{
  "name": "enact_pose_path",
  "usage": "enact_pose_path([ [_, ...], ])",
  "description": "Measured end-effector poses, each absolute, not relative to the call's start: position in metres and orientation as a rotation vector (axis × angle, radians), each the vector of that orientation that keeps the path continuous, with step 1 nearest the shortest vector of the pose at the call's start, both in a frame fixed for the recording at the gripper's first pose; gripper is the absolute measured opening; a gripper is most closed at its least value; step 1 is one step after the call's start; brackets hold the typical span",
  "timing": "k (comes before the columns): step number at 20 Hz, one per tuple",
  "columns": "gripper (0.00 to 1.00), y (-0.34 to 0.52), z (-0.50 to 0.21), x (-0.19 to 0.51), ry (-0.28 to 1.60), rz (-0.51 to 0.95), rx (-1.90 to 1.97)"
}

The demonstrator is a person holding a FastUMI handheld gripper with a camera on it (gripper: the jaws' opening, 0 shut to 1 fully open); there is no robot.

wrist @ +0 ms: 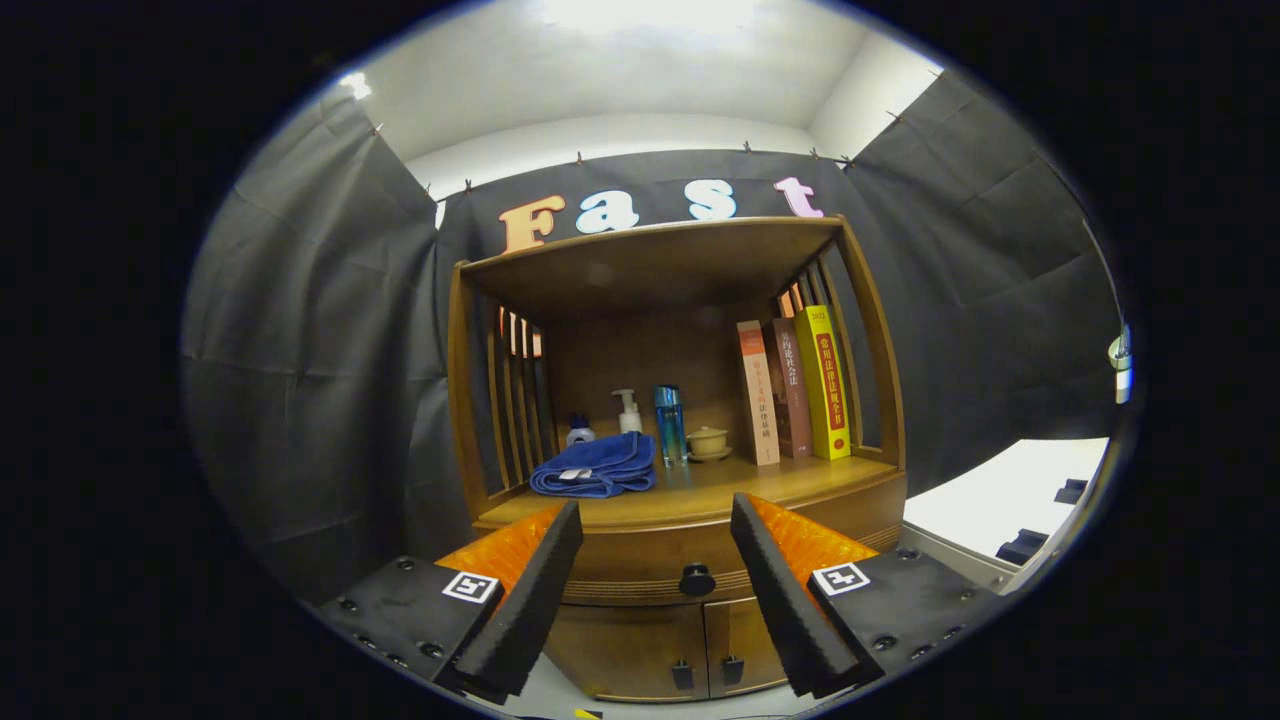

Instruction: Pull open the drawer, take out the items inside it, and place them on the countertop above the cabinet.

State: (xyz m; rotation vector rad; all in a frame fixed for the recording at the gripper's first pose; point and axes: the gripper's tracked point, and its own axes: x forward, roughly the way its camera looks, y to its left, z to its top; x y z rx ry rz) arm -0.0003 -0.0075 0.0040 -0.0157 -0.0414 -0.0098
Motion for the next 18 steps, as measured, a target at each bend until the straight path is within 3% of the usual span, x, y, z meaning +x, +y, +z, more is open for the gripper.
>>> enact_pose_path([
  [7,0.98,-0.026,0.009,0.018,-0.08,-0.012,-0.085],
  [18,0.98,-0.053,-0.064,0.082,-0.014,-0.004,-0.104],
])
